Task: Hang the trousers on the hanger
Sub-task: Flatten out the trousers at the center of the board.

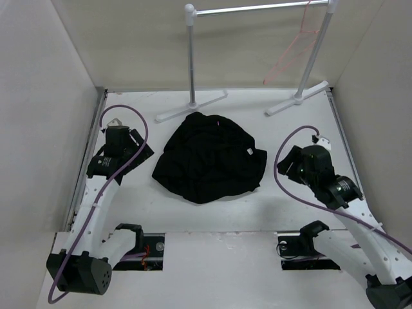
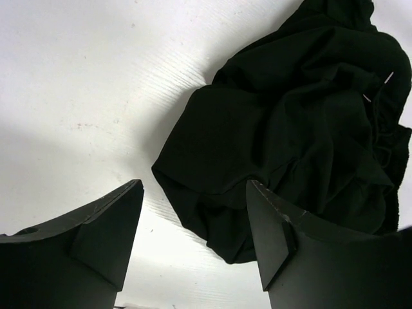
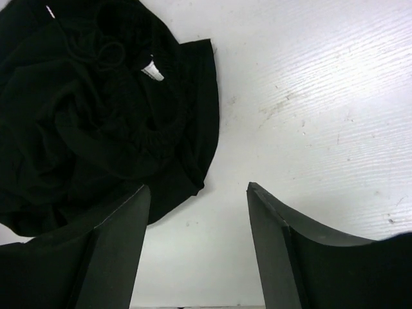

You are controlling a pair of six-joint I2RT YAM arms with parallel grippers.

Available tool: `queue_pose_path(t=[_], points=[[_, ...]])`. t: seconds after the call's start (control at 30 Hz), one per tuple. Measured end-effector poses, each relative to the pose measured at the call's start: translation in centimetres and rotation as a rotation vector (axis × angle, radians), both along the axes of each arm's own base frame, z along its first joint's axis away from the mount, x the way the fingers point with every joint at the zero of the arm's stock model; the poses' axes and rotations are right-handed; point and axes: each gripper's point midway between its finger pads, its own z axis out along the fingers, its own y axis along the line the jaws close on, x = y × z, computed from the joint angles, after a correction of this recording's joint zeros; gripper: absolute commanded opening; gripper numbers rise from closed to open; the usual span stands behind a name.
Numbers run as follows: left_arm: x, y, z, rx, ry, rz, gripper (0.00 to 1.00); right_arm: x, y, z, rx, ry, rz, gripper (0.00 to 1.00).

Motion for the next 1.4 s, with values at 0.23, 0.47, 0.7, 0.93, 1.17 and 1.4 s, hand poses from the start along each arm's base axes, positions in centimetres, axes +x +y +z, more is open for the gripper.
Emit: queue_pose_path(t=[0.23, 0.47, 0.7, 0.93, 1.17, 1.4], points=[[1.4, 0.5, -0.2, -0.018, -0.013, 0.031, 0.62, 1.7, 1.6, -1.0, -0.020, 0.053, 0.065, 0.05], [4.3, -0.2, -2.1, -0.040, 0.014, 0.022, 0.64, 6.2, 6.9, -0.6, -0.023, 0.074, 0.187, 0.39], [6.7, -2.8, -6.1, -0.088, 0.123, -0.050, 0.70, 12.1, 12.8, -2.7, -0.059, 0.100, 0.294, 0.64], [5.6, -5.0, -7.7, -0.119, 0.164, -0.119, 0.71, 12.2, 13.7, -6.0, -0.086, 0.180, 0.314, 0.75], [0.6, -4.3, -12.7, -0.124, 0.313, -0.084, 0.71, 6.6, 17.4, -8.1, -0.091, 0.236, 0.479, 0.72], [0.6, -5.0, -13.8, -0.173, 0.344, -0.045, 0.08, 8.3, 17.1, -9.8, -0.101, 0.279, 0.446, 0.10]])
